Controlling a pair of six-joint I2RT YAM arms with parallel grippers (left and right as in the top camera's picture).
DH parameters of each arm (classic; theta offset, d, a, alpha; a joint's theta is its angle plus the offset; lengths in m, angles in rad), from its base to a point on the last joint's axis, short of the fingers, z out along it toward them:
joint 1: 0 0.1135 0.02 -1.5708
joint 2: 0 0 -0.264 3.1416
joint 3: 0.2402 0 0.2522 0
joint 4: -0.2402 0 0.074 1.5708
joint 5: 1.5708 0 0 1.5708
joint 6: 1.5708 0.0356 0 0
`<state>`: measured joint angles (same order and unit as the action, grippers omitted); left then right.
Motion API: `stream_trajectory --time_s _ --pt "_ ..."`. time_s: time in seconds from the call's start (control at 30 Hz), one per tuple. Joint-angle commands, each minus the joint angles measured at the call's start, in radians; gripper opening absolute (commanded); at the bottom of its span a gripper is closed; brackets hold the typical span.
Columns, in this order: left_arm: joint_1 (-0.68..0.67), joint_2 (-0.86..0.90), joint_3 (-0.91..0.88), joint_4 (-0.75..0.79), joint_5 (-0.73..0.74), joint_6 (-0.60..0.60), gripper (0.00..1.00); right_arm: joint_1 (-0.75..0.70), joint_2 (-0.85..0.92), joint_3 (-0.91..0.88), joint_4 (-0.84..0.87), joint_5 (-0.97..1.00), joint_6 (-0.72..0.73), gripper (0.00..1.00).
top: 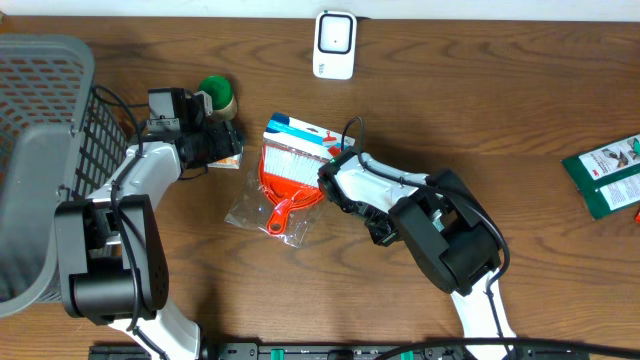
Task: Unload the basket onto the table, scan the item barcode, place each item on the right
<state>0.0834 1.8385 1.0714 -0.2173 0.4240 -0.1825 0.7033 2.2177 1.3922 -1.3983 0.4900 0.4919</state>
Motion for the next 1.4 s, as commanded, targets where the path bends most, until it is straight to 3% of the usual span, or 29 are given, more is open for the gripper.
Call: stream_trajectory --time_s 0.0,0.27,0.6,0.9,1.37 --pt "0.005 -0.002 -0.021 -0.014 -0.044 0.007 0.71 0.001 -0.014 0.029 0.007 -0.084 0.0 0.01" --pt "0.005 -0.002 -0.021 0.001 -0.044 0.006 0.71 -0.004 -0.119 0.225 -0.038 -0.062 -0.089 0.01" --pt "0.005 -0.002 -0.022 0.002 -0.044 0.006 0.71 -0.089 -0.119 0.446 -0.002 0.006 -0.23 0.01" --pt "0.005 -0.002 -0.021 0.021 -0.044 0.006 0.71 -0.149 -0.104 0.592 0.143 0.006 -0.386 0.01" --pt "0.005 -0.002 -0.021 0.02 -0.044 0.006 0.71 -0.152 -0.006 0.647 0.566 -0.089 -0.544 0.01"
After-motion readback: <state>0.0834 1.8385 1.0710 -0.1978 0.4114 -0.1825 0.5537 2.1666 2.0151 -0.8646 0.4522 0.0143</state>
